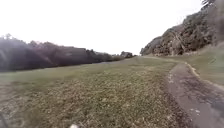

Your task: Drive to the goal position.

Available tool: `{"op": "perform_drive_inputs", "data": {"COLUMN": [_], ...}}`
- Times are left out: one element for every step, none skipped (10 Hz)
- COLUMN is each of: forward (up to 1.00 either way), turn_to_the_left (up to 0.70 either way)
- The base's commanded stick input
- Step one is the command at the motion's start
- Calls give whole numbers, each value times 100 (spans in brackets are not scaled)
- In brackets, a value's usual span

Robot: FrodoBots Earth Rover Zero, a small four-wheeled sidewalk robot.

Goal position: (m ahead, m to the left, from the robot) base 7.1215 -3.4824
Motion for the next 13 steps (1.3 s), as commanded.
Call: {"op": "perform_drive_inputs", "data": {"forward": [5,5,6,6,6,6,6,6,6,6,6,6,6], "turn_to_the_left": [0,0,0,0,0,0,0,0,0,0,0,0,0]}}
